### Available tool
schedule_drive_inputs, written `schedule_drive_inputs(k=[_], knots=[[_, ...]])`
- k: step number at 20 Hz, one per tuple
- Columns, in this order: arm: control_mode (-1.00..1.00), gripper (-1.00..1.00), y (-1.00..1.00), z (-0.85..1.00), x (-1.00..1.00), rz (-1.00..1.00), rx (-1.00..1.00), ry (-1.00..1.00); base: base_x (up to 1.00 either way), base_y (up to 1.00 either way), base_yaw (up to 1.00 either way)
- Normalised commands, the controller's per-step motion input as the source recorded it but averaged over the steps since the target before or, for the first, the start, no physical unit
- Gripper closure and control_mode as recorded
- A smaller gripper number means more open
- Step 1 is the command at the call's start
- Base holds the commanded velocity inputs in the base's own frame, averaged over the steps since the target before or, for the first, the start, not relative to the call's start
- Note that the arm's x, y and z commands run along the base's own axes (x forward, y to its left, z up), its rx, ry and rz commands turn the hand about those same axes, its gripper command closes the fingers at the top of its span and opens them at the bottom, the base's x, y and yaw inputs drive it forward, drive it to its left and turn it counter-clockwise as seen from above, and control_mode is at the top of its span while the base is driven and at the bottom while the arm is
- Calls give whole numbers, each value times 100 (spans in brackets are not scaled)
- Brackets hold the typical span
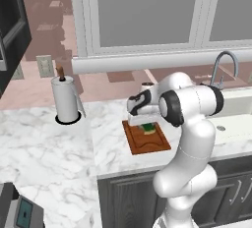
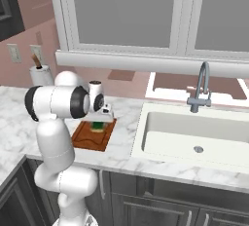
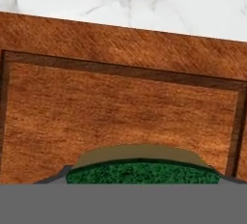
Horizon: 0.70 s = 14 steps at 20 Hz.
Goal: Pick up the sponge from the counter and clean the cutting board by briefly scrubbing or pressing down on the cutting board. Once finished, release the sponge.
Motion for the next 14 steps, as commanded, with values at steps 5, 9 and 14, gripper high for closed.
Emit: schedule_drive_inputs(k=[5,9,14], knots=[[-100,100,86,-3,-18,0,0,1,0,0,0],[-100,100,63,-56,-3,0,0,0,0,0,0],[-100,100,34,-96,0,0,0,0,0,0,0]])
